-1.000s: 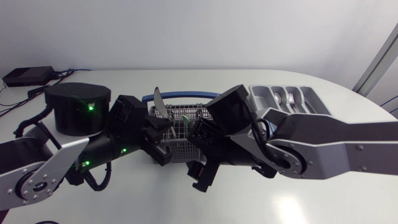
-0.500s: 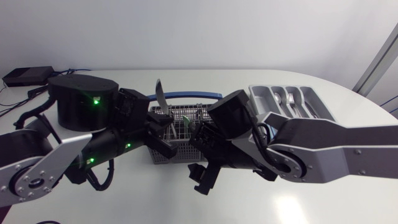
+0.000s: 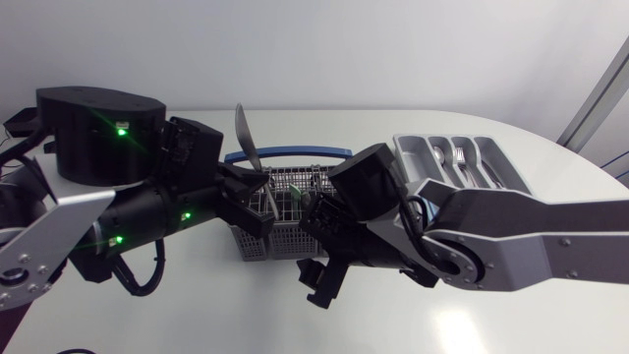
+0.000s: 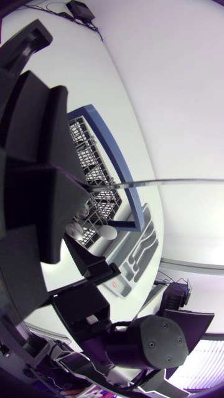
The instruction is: Unload the cutlery basket into the drawer organizer.
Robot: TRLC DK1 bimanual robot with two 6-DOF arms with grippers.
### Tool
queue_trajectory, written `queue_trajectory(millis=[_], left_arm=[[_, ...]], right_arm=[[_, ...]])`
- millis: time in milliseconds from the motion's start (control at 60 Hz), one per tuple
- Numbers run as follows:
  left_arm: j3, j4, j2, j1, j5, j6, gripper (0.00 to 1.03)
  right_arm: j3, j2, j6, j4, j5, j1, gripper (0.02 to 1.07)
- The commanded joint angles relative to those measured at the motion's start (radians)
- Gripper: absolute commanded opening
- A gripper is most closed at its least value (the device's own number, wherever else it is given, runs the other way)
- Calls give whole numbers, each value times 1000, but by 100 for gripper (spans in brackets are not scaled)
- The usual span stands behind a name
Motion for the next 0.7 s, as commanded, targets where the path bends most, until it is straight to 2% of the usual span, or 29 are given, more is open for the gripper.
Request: queue_trajectory(millis=[0, 300, 417, 583, 683], left_arm=[[67, 20, -41, 5, 7, -20, 12], [90, -12, -70, -3, 15, -4, 12], [104, -32, -81, 13, 55, 14, 12], [137, -92, -70, 154, 366, 45, 12], [165, -127, -40, 186, 512, 83, 12]], right_arm=[[-27, -10, -1, 5, 1, -7, 89], [-32, -33, -1, 4, 1, -9, 89], [-35, -67, -4, -4, -3, -23, 89], [-39, -177, -3, -50, -92, -85, 89], [-42, -255, 0, -94, -169, -136, 89]])
